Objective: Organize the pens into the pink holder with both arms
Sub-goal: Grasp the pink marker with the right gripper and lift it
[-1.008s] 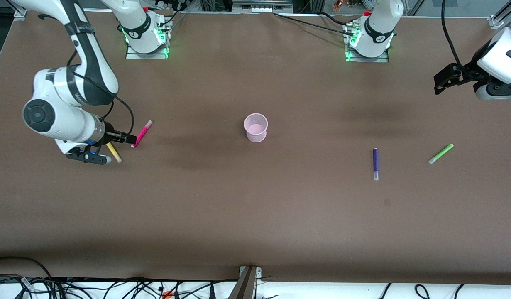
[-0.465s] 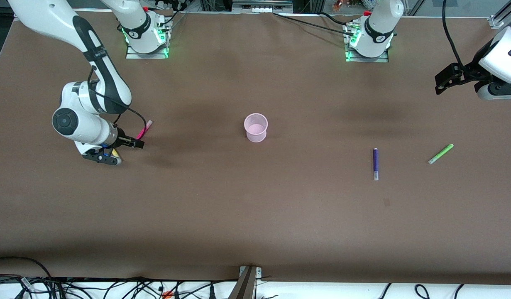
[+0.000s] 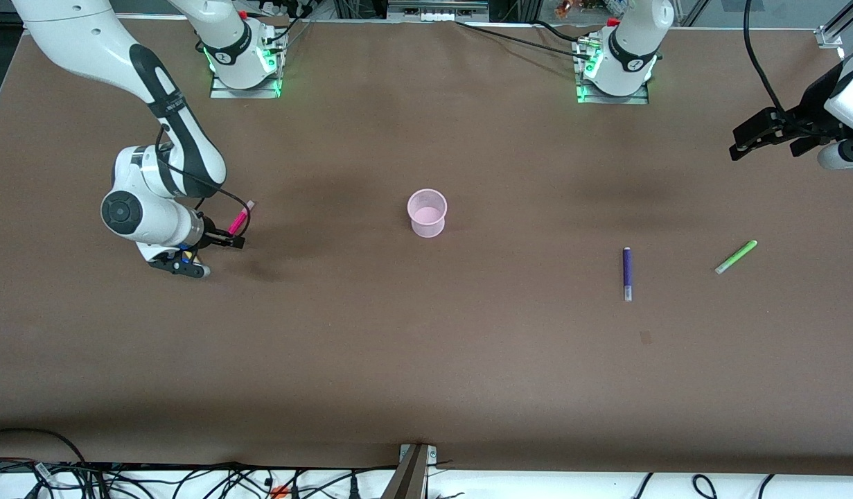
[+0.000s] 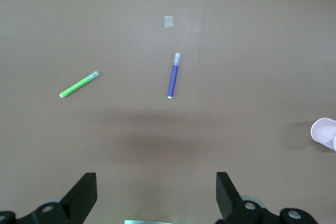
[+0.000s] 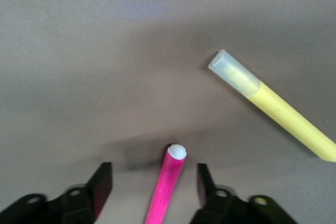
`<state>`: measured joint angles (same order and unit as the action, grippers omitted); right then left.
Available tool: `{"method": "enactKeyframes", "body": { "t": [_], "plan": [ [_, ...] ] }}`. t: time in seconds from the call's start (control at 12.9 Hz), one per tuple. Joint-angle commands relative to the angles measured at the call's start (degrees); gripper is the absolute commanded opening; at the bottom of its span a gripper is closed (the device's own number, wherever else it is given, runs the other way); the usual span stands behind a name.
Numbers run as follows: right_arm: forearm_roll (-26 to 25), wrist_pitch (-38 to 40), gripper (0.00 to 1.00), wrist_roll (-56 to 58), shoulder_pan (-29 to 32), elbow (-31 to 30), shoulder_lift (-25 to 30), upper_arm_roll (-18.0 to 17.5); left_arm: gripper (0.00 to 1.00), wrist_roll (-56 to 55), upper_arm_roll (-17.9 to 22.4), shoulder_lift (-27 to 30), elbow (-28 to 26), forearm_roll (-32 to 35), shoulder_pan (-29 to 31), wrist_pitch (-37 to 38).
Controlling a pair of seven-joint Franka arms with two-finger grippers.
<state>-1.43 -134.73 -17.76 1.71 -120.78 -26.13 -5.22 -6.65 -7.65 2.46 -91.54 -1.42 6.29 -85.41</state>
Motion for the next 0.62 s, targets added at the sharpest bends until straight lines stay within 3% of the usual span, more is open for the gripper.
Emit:
{"method": "enactKeyframes", "body": {
  "t": [0.0, 0.23, 0.39, 0.54],
  "plan": [
    [-0.7, -0.8, 0.61, -0.8, 0.5, -0.2, -1.2, -0.3, 1.00, -0.5, -0.7, 0.2, 0.3, -0.5, 0.1, 0.0],
    [-0.7, -1.1, 0.30, -0.9, 0.6, -0.2, -2.0, 0.0, 1.00, -0.4, -1.1, 0.1, 0.5, -0.4, 0.0, -0.1],
    [-0.6, -0.9, 0.02, -0.8, 0.6, -0.1, -1.9, 0.0, 1.00, -0.3, -1.2, 0.0, 0.5, -0.4, 0.0, 0.0],
    [-0.6, -0.6, 0.00, -1.0, 0.5, 0.4, -1.6, 0.0, 1.00, -0.3, -1.2, 0.0, 0.6, -0.4, 0.0, 0.2]
  ]
}}
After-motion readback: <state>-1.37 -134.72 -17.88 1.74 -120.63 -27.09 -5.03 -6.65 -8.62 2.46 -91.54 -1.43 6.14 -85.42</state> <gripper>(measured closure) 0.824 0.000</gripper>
